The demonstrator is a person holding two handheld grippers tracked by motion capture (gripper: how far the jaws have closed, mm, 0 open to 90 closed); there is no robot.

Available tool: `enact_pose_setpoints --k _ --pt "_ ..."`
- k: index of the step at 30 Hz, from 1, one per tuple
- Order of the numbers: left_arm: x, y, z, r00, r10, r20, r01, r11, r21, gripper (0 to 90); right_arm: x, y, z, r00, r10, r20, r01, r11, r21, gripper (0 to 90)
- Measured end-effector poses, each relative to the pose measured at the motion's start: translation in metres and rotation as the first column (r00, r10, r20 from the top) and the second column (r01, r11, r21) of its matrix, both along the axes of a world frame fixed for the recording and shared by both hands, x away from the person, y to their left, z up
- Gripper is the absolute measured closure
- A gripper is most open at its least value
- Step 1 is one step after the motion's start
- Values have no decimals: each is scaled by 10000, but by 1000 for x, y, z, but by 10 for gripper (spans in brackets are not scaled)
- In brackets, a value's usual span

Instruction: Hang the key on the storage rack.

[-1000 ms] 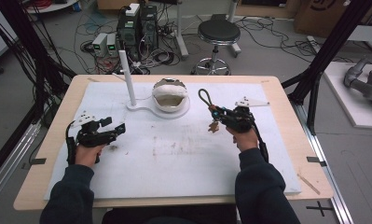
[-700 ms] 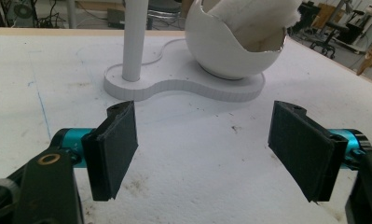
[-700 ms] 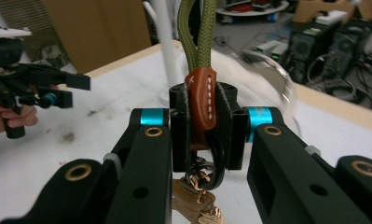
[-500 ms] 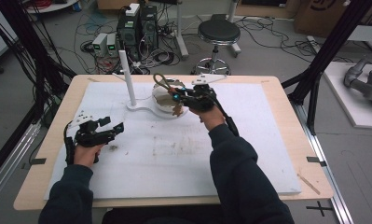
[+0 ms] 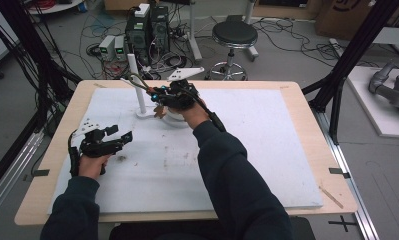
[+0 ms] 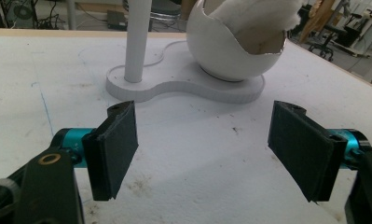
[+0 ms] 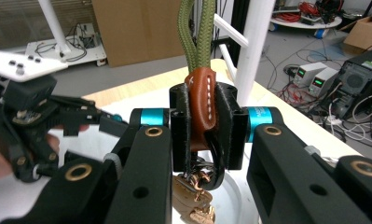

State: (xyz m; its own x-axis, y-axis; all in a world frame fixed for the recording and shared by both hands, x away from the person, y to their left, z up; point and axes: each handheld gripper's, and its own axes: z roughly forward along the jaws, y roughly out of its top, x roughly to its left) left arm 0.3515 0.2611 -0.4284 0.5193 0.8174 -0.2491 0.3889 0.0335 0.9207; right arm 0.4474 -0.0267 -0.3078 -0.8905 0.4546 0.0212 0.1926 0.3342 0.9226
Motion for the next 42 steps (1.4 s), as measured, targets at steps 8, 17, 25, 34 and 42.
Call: enact_pose_setpoints --k 8,17,25,34,42 --pt "-1 2 0 10000 43 -14 -43 10000 -22 239 12 25 -4 9978 -640 -176 627 9958 -662 781" --pt "-2 2 0 10000 60 0 -60 10000 -55 239 26 37 -16 9884 -1484 -334 1422 9793 -1440 778" --pt "-3 4 0 9999 116 -13 -116 9999 -26 240 29 31 -19 9888 -1449 -343 1383 9791 -1490 670" --pt "-3 3 -1 10000 63 -11 -63 10000 -39 240 21 -14 -14 9851 -1669 -418 1603 9786 -1292 607" --pt "-3 2 -1 9999 -84 72 85 9999 -86 240 8 -65 -6 9846 -1706 377 1740 9773 -1205 459"
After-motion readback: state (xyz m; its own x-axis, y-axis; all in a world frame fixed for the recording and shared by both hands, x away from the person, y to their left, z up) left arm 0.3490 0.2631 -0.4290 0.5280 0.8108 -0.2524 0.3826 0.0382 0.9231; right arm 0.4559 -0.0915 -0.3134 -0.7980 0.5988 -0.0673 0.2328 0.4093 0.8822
